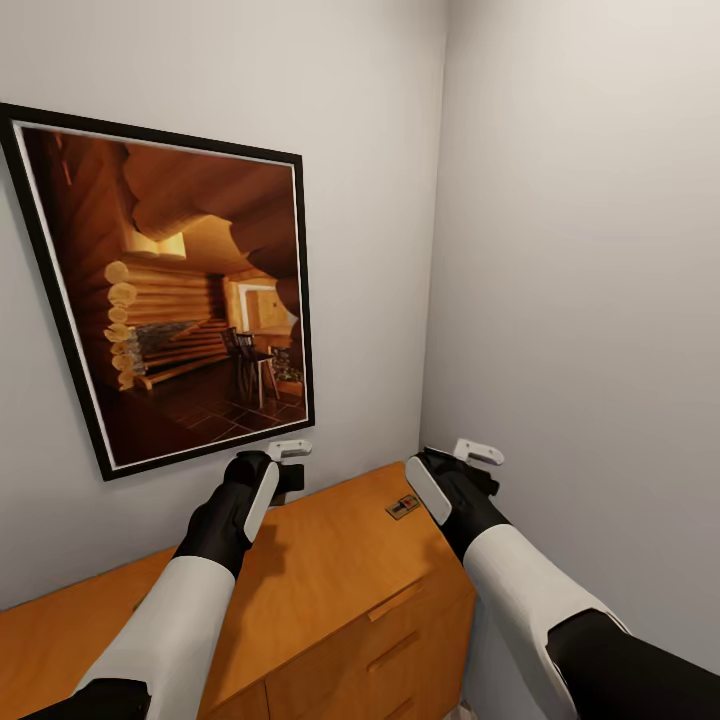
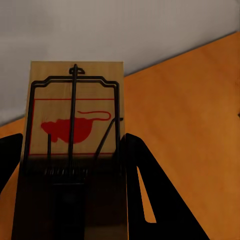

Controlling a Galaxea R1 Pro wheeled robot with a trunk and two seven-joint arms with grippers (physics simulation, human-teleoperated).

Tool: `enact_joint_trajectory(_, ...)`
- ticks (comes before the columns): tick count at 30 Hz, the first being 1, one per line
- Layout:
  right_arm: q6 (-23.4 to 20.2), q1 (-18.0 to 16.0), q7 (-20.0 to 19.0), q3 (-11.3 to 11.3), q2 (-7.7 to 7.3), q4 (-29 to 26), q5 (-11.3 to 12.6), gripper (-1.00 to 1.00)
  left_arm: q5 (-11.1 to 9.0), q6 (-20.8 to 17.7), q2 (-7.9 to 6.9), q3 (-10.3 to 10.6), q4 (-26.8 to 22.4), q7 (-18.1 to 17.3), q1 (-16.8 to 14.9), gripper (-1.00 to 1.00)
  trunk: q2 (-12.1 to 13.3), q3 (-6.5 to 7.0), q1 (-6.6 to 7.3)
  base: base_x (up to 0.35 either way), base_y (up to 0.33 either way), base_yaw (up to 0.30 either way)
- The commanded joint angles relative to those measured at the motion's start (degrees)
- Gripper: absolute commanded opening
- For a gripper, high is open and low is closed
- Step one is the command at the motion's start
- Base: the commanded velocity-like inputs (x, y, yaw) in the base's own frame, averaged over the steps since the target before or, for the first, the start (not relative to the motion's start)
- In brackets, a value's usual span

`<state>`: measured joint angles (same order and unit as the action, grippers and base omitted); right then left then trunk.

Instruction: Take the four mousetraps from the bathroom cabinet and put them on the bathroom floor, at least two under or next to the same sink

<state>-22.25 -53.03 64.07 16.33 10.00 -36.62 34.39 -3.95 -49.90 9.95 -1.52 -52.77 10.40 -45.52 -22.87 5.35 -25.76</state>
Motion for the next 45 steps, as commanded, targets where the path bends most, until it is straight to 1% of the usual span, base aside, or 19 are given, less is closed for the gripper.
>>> enact_joint_trajectory(1, -0.37, -0.04, 0.25, 0.14, 0.0, -0.05, 1.06, 1.0, -0.26, -0.24, 0.04, -0.12, -0.05, 0.32, 0.01, -1.0, -0.05, -0.03, -0.03, 0.0, 0.0, 0.0)
enact_joint_trajectory(2, -0.19, -0.04, 0.1, 0.17, 0.0, -0.07, 1.95, 1.0, -0.25, -0.25, 0.04, -0.11, -0.05, 0.32, 0.02, -1.0, -0.05, -0.03, -0.03, 0.0, 0.0, 0.0)
enact_joint_trajectory(3, 0.09, -0.05, -0.5, 0.21, 0.0, -0.09, 3.67, 1.0, -0.25, -0.23, 0.04, -0.13, -0.05, 0.32, 0.04, -1.0, -0.05, -0.03, -0.03, 0.0, 0.0, 0.0)
enact_joint_trajectory(6, 0.43, -0.05, -2.79, 0.21, 0.0, -0.06, 6.44, 1.0, -0.25, -0.21, 0.04, -0.14, -0.11, 0.32, 0.06, -1.0, -0.05, -0.03, -0.03, 0.0, 0.0, 0.0)
enact_joint_trajectory(9, 0.57, -0.06, -3.89, 0.1, 0.0, -0.04, 7.29, 1.0, -0.21, -0.2, 0.04, -0.15, -0.13, 0.32, 0.07, -1.0, -0.05, -0.03, -0.03, 0.0, 0.0, 0.0)
enact_joint_trajectory(13, 0.78, -0.06, -4.48, -0.16, 0.0, -0.03, 7.74, 1.0, -0.19, -0.15, 0.04, -0.15, -0.13, 0.32, 0.07, -1.0, -0.05, -0.03, -0.03, 0.0, 0.0, 0.0)
enact_joint_trajectory(16, 1.84, -0.06, -4.75, -1.08, 0.0, -0.03, 7.92, 1.0, -0.18, -0.12, 0.04, -0.15, -0.12, 0.32, 0.08, -1.0, -0.05, -0.03, -0.03, 0.0, 0.0, 0.0)
enact_joint_trajectory(17, 2.39, -0.06, -4.8, -1.33, 0.0, -0.03, 7.97, 1.0, -0.18, -0.12, 0.04, -0.15, -0.13, 0.32, 0.08, -1.0, -0.05, -0.03, -0.03, 0.0, 0.0, 0.0)
enact_joint_trajectory(20, 6.13, -0.06, -4.94, -2.02, 0.0, 0.03, 8.19, 1.0, -0.18, -0.09, 0.04, -0.15, -0.13, 0.32, 0.08, -1.0, -0.05, -0.03, -0.03, 0.0, 0.0, 0.0)
enact_joint_trajectory(23, 7.87, -0.05, -4.98, -2.22, 0.0, 0.04, 8.27, 1.0, -0.18, -0.07, 0.04, -0.15, -0.13, 0.32, 0.08, -1.0, -0.05, -0.03, -0.03, 0.0, 0.0, 0.0)
enact_joint_trajectory(36, 8.95, 0.0, -5.37, -1.96, 0.0, 0.06, 8.32, 1.0, -0.18, -0.11, 0.04, -0.15, -0.08, 0.32, 0.08, -1.0, -0.05, -0.03, -0.03, 0.0, 0.0, 0.0)
enact_joint_trajectory(41, 8.97, 0.01, -8.33, -1.93, 0.0, 0.07, 8.39, 1.0, -0.18, -0.11, 0.01, -0.15, -0.06, 0.32, 0.08, -1.0, -0.05, -0.03, -0.03, 0.0, 0.0, 0.0)
enact_joint_trajectory(42, 8.94, 0.02, -9.59, -1.92, 0.0, 0.1, 8.4, 1.0, -0.18, -0.11, 0.03, -0.15, -0.06, 0.32, 0.08, -1.0, -0.05, -0.03, -0.03, 0.0, 0.0, 0.0)
enact_joint_trajectory(45, 8.91, 0.03, -11.45, -1.94, 0.0, 0.14, 8.42, 1.0, -0.18, -0.11, 0.04, -0.15, -0.05, 0.32, 0.08, -1.0, -0.05, -0.03, -0.03, 0.024, 0.003, 0.0)
